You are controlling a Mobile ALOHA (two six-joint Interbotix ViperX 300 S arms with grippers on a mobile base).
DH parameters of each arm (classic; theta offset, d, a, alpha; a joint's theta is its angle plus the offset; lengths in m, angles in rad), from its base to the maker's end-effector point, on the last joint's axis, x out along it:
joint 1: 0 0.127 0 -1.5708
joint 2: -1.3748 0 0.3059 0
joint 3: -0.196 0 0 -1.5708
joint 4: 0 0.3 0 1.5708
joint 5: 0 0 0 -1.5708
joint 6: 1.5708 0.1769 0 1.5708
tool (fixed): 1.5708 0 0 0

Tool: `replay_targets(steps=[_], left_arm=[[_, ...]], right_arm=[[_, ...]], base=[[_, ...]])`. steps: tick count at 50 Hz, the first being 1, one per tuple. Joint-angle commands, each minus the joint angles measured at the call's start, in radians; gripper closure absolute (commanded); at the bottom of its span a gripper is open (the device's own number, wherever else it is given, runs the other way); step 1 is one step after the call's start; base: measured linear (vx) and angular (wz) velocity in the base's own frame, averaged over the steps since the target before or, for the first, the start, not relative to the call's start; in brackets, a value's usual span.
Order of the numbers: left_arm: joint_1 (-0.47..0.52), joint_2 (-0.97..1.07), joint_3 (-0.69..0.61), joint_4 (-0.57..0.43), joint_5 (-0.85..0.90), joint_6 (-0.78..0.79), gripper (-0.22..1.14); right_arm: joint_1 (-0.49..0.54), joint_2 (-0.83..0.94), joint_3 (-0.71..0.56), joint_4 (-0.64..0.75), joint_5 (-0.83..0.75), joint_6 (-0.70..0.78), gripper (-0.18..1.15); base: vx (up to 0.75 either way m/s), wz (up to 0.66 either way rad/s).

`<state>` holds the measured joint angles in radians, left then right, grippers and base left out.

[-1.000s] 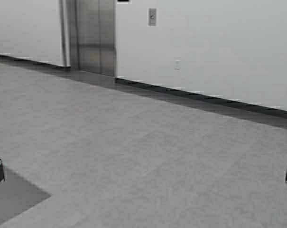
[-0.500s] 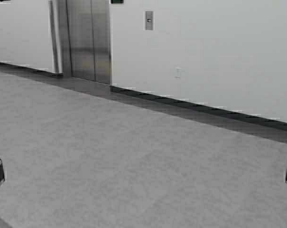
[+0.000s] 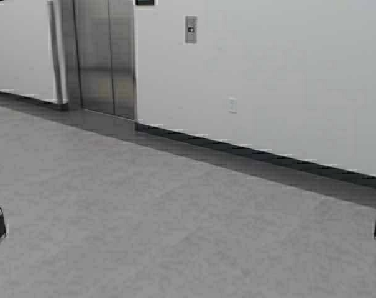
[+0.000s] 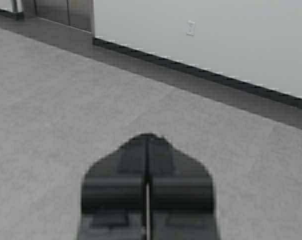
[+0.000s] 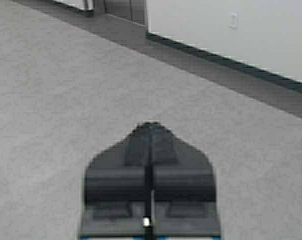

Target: Navigate to elevator, push the call button, then enter the elevator

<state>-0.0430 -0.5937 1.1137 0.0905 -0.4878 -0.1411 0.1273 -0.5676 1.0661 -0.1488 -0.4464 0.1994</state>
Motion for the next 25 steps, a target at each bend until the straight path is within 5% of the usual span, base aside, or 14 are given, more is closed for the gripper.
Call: replay_targets(steps=[1, 25], left_arm=[[0.0, 0.008, -0.018, 0.0, -0.008, -0.002, 0.89], [0.0, 0.029, -0.025, 0.002, -0.009, 0.0, 0.89]], right_arm=[[0.002, -0.017, -0.018, -0.002, -0.003, 0.005, 0.92], [0.002, -0.063, -0.006, -0.002, -0.003, -0.002, 0.92]], base=[[0.79, -0.03], [0.78, 0.08]])
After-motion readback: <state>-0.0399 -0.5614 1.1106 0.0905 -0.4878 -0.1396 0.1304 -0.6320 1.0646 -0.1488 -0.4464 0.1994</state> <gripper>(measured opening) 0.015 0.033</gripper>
